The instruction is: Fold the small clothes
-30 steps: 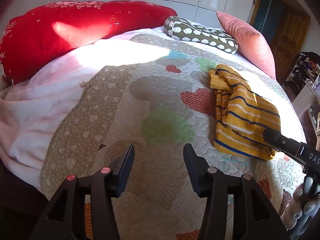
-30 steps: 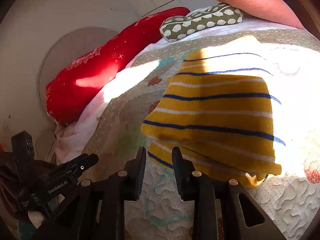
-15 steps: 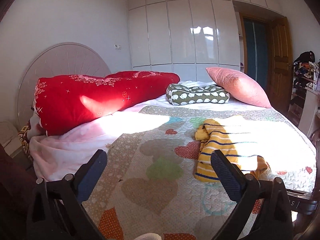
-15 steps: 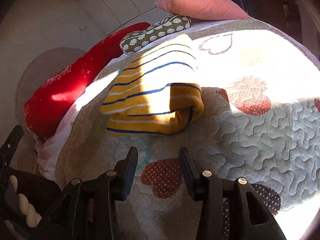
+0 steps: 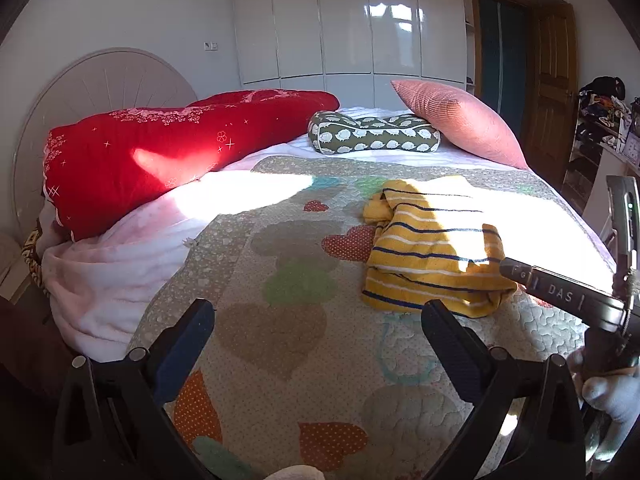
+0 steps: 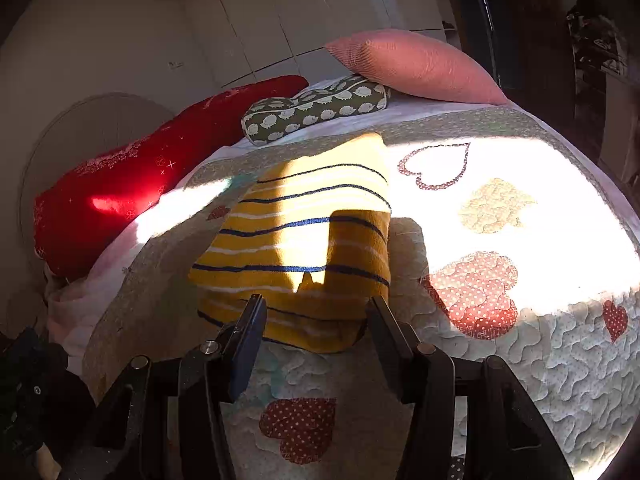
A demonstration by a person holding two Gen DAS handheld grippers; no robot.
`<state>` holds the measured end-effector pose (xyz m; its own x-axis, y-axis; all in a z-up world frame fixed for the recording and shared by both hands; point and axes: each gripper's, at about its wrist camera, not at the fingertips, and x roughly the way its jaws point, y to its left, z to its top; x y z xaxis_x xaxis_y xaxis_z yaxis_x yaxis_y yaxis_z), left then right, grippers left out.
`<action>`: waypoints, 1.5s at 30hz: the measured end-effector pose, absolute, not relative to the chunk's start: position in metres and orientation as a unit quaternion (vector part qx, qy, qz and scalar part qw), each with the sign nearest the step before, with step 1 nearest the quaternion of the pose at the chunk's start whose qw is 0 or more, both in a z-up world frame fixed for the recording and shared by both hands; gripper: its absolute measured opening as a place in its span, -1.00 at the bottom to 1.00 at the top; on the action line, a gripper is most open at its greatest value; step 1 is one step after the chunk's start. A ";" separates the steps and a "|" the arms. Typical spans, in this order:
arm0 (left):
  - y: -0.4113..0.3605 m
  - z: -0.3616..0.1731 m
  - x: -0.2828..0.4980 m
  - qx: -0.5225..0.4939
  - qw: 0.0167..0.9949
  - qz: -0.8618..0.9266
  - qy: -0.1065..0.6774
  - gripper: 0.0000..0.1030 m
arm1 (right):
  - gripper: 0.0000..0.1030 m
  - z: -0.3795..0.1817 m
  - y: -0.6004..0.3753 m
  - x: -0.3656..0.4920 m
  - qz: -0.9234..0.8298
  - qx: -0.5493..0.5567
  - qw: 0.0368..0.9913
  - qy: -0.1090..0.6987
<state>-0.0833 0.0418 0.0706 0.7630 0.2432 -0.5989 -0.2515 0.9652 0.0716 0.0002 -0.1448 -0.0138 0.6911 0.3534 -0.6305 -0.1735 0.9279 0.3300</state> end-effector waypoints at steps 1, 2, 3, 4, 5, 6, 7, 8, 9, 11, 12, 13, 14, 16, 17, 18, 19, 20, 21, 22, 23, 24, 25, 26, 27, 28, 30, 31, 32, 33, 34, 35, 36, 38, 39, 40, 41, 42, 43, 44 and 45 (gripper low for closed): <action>0.042 0.070 -0.084 -0.003 0.939 0.133 0.318 1.00 | 0.09 -0.025 -0.144 0.017 0.155 0.140 0.898 0.386; 0.042 0.070 -0.085 -0.001 0.939 0.133 0.317 1.00 | 0.09 -0.038 -0.143 0.029 0.166 0.153 0.884 0.410; 0.042 0.069 -0.086 0.001 0.940 0.133 0.315 1.00 | 0.09 -0.053 -0.140 0.038 0.170 0.160 0.865 0.444; 0.043 0.069 -0.088 0.003 0.940 0.132 0.313 1.00 | 0.09 -0.066 -0.139 0.040 0.164 0.163 0.853 0.468; 0.043 0.069 -0.089 0.004 0.942 0.130 0.310 1.00 | 0.09 -0.069 -0.141 0.032 0.161 0.169 0.853 0.466; 0.043 0.068 -0.090 0.006 0.944 0.125 0.306 1.00 | 0.09 -0.069 -0.142 0.022 0.162 0.172 0.856 0.459; 0.042 0.066 -0.091 0.007 0.945 0.119 0.304 1.00 | 0.09 -0.066 -0.142 0.009 0.166 0.170 0.861 0.451; 0.040 0.065 -0.092 0.009 0.946 0.113 0.302 1.00 | 0.09 -0.061 -0.142 -0.006 0.166 0.159 0.868 0.439; 0.037 0.064 -0.092 0.011 0.947 0.108 0.302 1.00 | 0.09 -0.057 -0.142 -0.020 0.160 0.143 0.877 0.430; 0.032 0.059 -0.089 0.012 0.946 0.100 0.308 1.00 | 0.13 -0.051 -0.141 -0.044 0.138 0.106 0.892 0.418; 0.028 0.057 -0.089 0.012 0.945 0.096 0.314 1.00 | 0.13 -0.049 -0.141 -0.052 0.122 0.090 0.897 0.415; 0.025 0.055 -0.088 0.011 0.943 0.092 0.318 1.00 | 0.13 -0.047 -0.142 -0.059 0.111 0.079 0.901 0.412; 0.022 0.054 -0.088 0.012 0.942 0.088 0.322 1.00 | 0.14 -0.046 -0.145 -0.063 0.103 0.073 0.904 0.409; 0.017 0.052 -0.089 0.017 0.941 0.083 0.328 1.00 | 0.15 -0.045 -0.148 -0.068 0.083 0.062 0.906 0.410; 0.015 0.051 -0.089 0.018 0.940 0.081 0.330 1.00 | 0.15 -0.044 -0.149 -0.070 0.074 0.057 0.908 0.409; 0.013 0.050 -0.089 0.018 0.939 0.077 0.333 1.00 | 0.15 -0.044 -0.149 -0.073 0.070 0.051 0.910 0.406; 0.011 0.049 -0.089 0.017 0.938 0.071 0.338 1.00 | 0.15 -0.044 -0.149 -0.074 0.068 0.045 0.912 0.403; 0.010 0.048 -0.089 0.015 0.937 0.067 0.341 1.00 | 0.16 -0.044 -0.149 -0.076 0.064 0.037 0.913 0.401; 0.010 0.047 -0.088 0.013 0.936 0.063 0.346 1.00 | 0.17 -0.044 -0.148 -0.077 0.061 0.031 0.914 0.400; 0.009 0.045 -0.087 0.011 0.934 0.060 0.351 1.00 | 0.17 -0.044 -0.147 -0.081 0.058 0.026 0.915 0.397; 0.009 0.043 -0.086 0.010 0.933 0.059 0.355 1.00 | 0.19 -0.044 -0.146 -0.083 0.058 0.021 0.916 0.396; 0.008 0.042 -0.085 0.010 0.932 0.058 0.359 1.00 | 0.20 -0.045 -0.145 -0.084 0.057 0.017 0.917 0.395; 0.008 0.040 -0.084 0.009 0.931 0.057 0.361 1.00 | 0.21 -0.046 -0.143 -0.087 0.056 0.012 0.917 0.395; 0.007 0.039 -0.084 0.009 0.930 0.056 0.363 1.00 | 0.22 -0.047 -0.142 -0.088 0.056 0.009 0.917 0.395; 0.007 0.038 -0.084 0.009 0.929 0.055 0.365 1.00 | 0.22 -0.048 -0.141 -0.088 0.056 0.005 0.916 0.396; 0.007 0.037 -0.084 0.009 0.929 0.054 0.367 1.00 | 0.23 -0.049 -0.140 -0.088 0.056 0.001 0.916 0.398; 0.007 0.034 -0.083 0.006 0.927 0.053 0.371 1.00 | 0.23 -0.052 -0.138 -0.088 0.054 -0.002 0.914 0.402; 0.007 0.032 -0.083 0.004 0.926 0.053 0.374 1.00 | 0.23 -0.052 -0.137 -0.088 0.055 -0.004 0.914 0.403; 0.008 0.030 -0.082 0.003 0.924 0.054 0.377 1.00 | 0.23 -0.052 -0.135 -0.088 0.054 -0.008 0.914 0.401; 0.009 0.028 -0.081 0.000 0.923 0.053 0.381 1.00 | 0.23 -0.052 -0.133 -0.089 0.053 -0.013 0.915 0.399; 0.010 0.026 -0.080 -0.003 0.921 0.053 0.385 1.00 | 0.23 -0.051 -0.131 -0.090 0.052 -0.019 0.917 0.396; 0.011 0.024 -0.079 -0.007 0.920 0.053 0.389 1.00 | 0.23 -0.050 -0.128 -0.090 0.051 -0.025 0.918 0.393; 0.013 0.023 -0.078 -0.010 0.918 0.053 0.393 1.00 | 0.25 -0.049 -0.127 -0.091 0.051 -0.027 0.918 0.392; 0.015 0.020 -0.077 -0.016 0.914 0.053 0.401 1.00 | 0.26 -0.049 -0.125 -0.091 0.053 -0.028 0.918 0.392; 0.016 0.019 -0.076 -0.018 0.913 0.053 0.403 1.00 | 0.27 -0.049 -0.124 -0.091 0.054 -0.028 0.918 0.393; 0.016 0.018 -0.076 -0.019 0.913 0.054 0.405 1.00 | 0.27 -0.050 -0.124 -0.091 0.054 -0.028 0.917 0.394; 0.016 0.018 -0.076 -0.018 0.913 0.054 0.405 1.00 | 0.27 -0.050 -0.123 -0.091 0.054 -0.029 0.916 0.395; 0.016 0.018 -0.076 -0.018 0.913 0.054 0.405 1.00 | 0.27 -0.051 -0.123 -0.091 0.055 -0.029 0.916 0.397; 0.016 0.018 -0.076 -0.018 0.913 0.054 0.404 1.00 | 0.27 -0.052 -0.123 -0.091 0.056 -0.029 0.915 0.398; 0.015 0.018 -0.076 -0.018 0.913 0.054 0.404 1.00 | 0.27 -0.052 -0.123 -0.091 0.056 -0.029 0.915 0.399; 0.015 0.018 -0.076 -0.016 0.913 0.053 0.404 1.00 | 0.27 -0.052 -0.123 -0.091 0.056 -0.028 0.915 0.399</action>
